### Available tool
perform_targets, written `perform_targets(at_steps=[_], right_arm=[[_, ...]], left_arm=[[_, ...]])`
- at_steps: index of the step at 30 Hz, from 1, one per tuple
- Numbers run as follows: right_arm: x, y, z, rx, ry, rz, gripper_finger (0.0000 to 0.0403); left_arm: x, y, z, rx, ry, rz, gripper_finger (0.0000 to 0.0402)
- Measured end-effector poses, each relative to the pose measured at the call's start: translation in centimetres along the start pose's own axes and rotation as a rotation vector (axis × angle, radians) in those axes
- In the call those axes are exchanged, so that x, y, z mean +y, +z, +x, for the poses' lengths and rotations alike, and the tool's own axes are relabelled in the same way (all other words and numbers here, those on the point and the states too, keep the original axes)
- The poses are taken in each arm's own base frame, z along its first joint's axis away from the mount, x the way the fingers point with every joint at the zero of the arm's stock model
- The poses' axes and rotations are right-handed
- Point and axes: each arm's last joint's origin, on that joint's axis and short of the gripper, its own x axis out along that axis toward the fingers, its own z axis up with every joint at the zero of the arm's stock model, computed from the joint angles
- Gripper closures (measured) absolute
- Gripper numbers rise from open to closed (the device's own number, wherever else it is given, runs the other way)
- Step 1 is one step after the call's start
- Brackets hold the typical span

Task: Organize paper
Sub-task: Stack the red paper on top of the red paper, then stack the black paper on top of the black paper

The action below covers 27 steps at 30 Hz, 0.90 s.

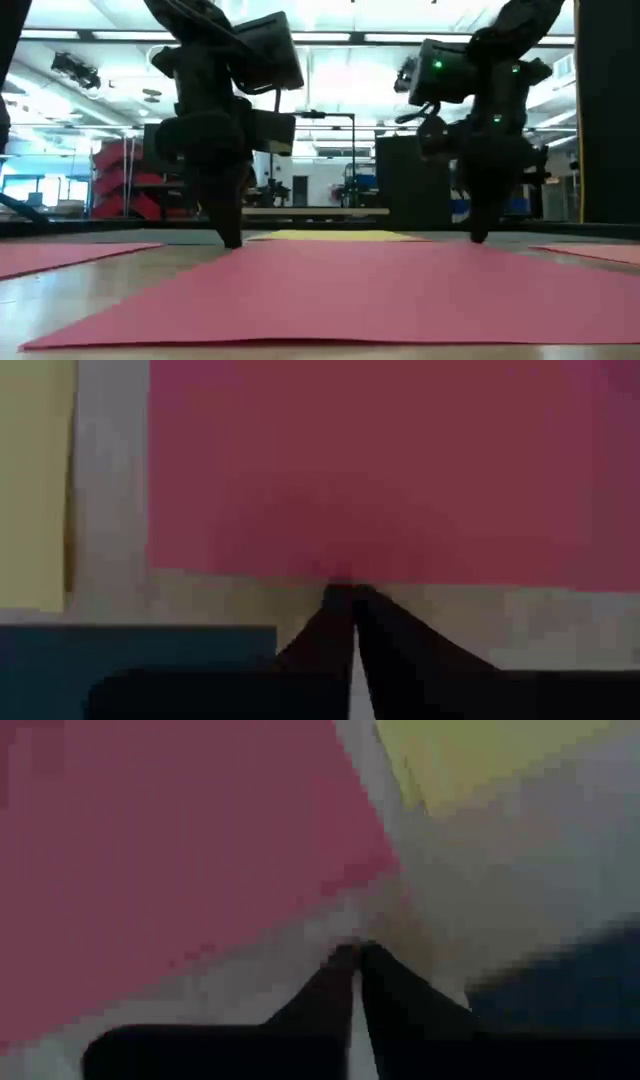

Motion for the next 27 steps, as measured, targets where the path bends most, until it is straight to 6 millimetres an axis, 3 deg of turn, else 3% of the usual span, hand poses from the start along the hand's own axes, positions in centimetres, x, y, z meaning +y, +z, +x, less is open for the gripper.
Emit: perform_targets(at_steps=[6,12,17,23,27], right_arm=[[0.0,0.2,-1.3,-0.059,0.020,0.016,0.0403],[0.8,2.0,-2.5,-0.275,0.118,-0.009,0.0403],[1.6,4.2,-3.3,-0.478,0.189,-0.075,0.0401],[3.2,8.6,-3.5,-0.566,0.175,-0.219,0.0371],[4.5,11.9,-2.4,-0.586,0.145,-0.325,0.0329]], left_arm=[[0.2,-0.5,-2.0,-0.002,0.047,-0.024,0.0401],[1.3,-1.3,-6.1,-0.063,0.205,0.014,0.0401],[4.8,-2.9,-8.5,-0.132,0.251,-0.039,0.0401],[9.9,-6.6,-8.4,-0.171,0.315,-0.283,0.0401],[11.9,-8.4,-8.3,-0.157,0.345,-0.494,0.0401]])
